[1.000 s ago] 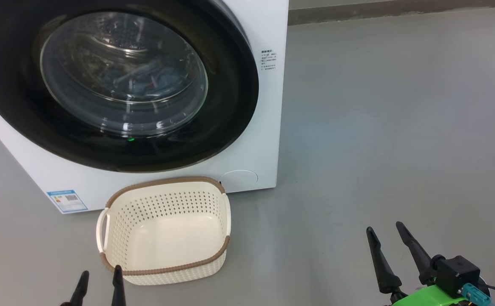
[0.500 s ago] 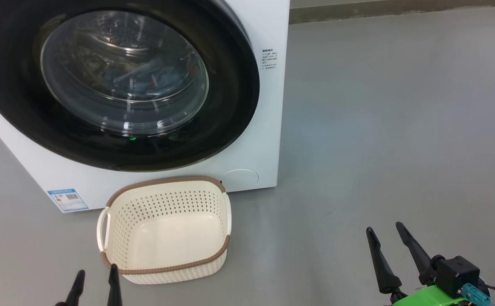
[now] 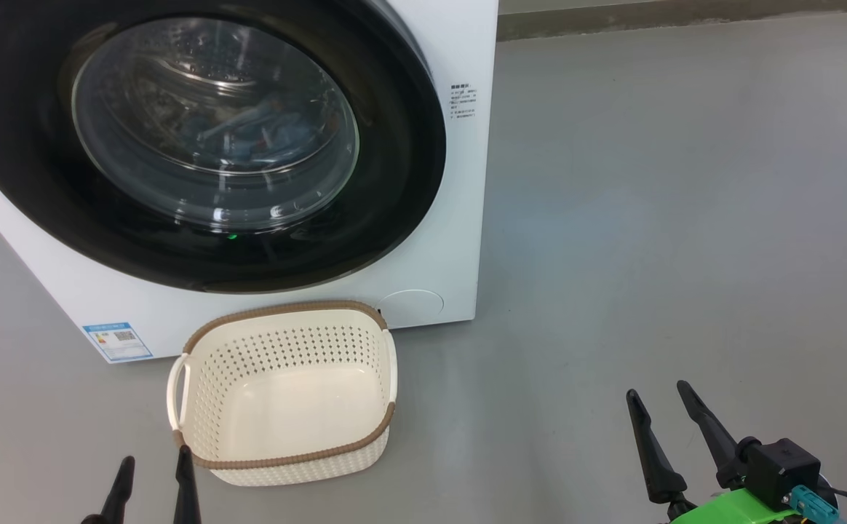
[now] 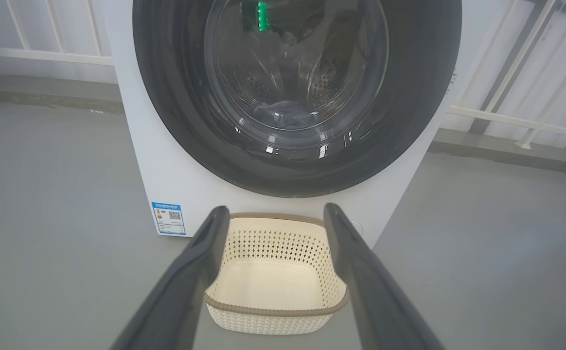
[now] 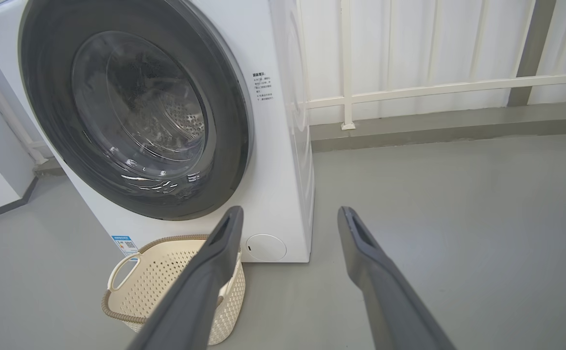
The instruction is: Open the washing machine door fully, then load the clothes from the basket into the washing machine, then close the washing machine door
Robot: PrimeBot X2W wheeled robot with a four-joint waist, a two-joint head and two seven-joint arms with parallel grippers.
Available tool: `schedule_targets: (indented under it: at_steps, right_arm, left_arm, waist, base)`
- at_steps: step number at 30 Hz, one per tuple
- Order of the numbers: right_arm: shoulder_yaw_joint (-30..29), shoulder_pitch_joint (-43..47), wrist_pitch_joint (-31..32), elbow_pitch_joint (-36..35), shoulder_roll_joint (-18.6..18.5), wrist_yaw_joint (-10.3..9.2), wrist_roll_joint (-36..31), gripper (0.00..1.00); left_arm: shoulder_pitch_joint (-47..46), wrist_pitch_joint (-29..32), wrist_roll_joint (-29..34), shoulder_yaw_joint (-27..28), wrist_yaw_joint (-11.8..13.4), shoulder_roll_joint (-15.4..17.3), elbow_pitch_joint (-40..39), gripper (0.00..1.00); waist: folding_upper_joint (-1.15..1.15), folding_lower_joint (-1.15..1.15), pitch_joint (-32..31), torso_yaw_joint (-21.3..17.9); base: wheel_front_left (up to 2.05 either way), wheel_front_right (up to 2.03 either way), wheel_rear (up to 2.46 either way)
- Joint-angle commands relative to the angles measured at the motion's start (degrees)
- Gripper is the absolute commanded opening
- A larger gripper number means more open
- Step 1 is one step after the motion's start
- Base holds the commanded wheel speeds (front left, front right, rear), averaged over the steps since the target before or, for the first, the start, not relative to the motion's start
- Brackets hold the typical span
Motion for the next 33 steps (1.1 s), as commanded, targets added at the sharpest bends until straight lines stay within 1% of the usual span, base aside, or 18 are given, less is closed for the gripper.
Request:
schedule_targets:
  at_steps: [1,15,16,20,23,28,31,33]
  right_arm:
    - [1.22,-0.57,-0.26,-1.15,-0.08,-0.33,0.22,1.0]
    - [1.16,-0.62,-0.26,-1.07,-0.08,-0.33,0.21,1.0]
    - [0.03,0.0,0.0,0.35,0.0,0.01,-0.01,0.0]
    - [0.25,0.96,0.04,3.19,0.1,0.01,0.03,0.0]
    - [0.25,0.91,0.27,3.11,0.06,0.01,1.36,0.0]
    - [0.14,0.69,0.96,3.04,-0.13,-0.01,4.79,0.0]
    - [0.09,0.51,1.38,3.09,-0.23,-0.02,6.85,0.0]
    - [0.05,0.35,1.65,3.12,-0.29,-0.02,8.21,0.0]
  left_arm:
    - [-0.48,-0.37,0.19,1.89,0.15,0.66,-1.58,1.0]
    - [-0.3,-0.37,-0.64,2.05,0.08,0.66,-1.98,1.0]
    - [0.85,0.01,-0.33,0.04,-0.01,-0.04,-0.1,0.0]
    - [1.09,0.11,-0.38,-0.42,-0.01,-1.03,2.68,0.0]
    - [0.78,0.53,-1.56,-0.24,-0.06,-1.0,2.84,0.0]
    - [0.3,1.39,-4.63,-0.03,-0.17,-0.94,2.94,0.0]
    - [0.02,1.85,-6.47,0.05,-0.23,-0.9,3.02,0.0]
    - [-0.21,2.17,-7.69,0.11,-0.28,-0.87,3.08,0.0]
  waist:
    - [0.0,0.0,0.0,-0.04]
    - [0.0,0.0,0.16,-0.2]
    - [0.0,0.0,0.17,-0.2]
    - [0.0,0.0,0.17,-0.2]
    - [0.0,0.01,0.17,-0.17]
    - [0.0,0.13,0.03,-0.07]
    - [0.0,0.03,0.1,-0.02]
    - [0.0,0.01,0.15,0.02]
  base:
    - [0.0,0.0,0.0]
    - [0.0,0.0,0.0]
    - [0.0,0.0,0.0]
    - [0.0,0.0,0.0]
    - [0.0,0.0,0.0]
    - [0.0,0.0,0.0]
    - [0.0,0.0,0.0]
    - [0.0,0.0,0.0]
